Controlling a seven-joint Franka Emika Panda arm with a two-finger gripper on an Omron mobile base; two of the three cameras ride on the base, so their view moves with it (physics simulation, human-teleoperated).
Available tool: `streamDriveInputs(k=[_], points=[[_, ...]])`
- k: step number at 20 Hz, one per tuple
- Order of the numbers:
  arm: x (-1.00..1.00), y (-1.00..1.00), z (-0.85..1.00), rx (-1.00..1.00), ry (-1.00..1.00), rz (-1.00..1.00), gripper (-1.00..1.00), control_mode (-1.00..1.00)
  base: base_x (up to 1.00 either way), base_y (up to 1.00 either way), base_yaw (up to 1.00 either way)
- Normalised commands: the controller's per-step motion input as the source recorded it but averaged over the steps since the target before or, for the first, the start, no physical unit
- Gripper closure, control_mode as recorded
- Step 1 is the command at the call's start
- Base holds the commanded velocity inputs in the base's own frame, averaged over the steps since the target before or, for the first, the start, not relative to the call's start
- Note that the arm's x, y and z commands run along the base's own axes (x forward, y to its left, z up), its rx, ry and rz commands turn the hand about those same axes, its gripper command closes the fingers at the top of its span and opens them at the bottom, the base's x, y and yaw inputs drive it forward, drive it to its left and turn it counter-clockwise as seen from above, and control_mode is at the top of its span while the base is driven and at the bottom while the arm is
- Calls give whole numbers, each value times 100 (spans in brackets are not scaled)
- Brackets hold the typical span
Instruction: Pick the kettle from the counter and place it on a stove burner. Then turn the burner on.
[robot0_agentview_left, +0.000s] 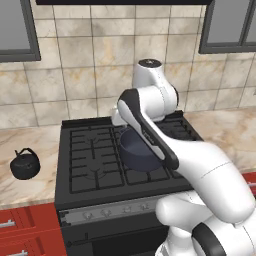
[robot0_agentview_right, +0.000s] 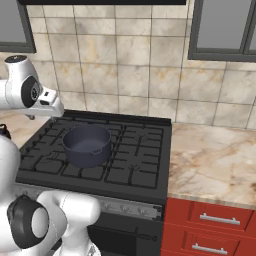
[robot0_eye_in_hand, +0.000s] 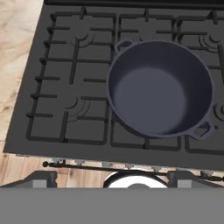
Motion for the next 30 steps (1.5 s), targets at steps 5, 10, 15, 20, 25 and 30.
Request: streamDriveInputs(k=[5, 10, 15, 20, 25, 30], points=[[-5, 58, -9, 0, 0, 0, -100, -100, 0, 0, 0], [-2, 57, -11, 0, 0, 0, -100, -100, 0, 0, 0], [-4, 46, -4, 0, 0, 2, -100, -100, 0, 0, 0], [0, 31, -3, 2, 1, 7, -100, -100, 0, 0, 0], [0, 24, -1, 3, 6, 7, -100, -100, 0, 0, 0], [0, 29, -10, 2, 2, 9, -100, -100, 0, 0, 0]])
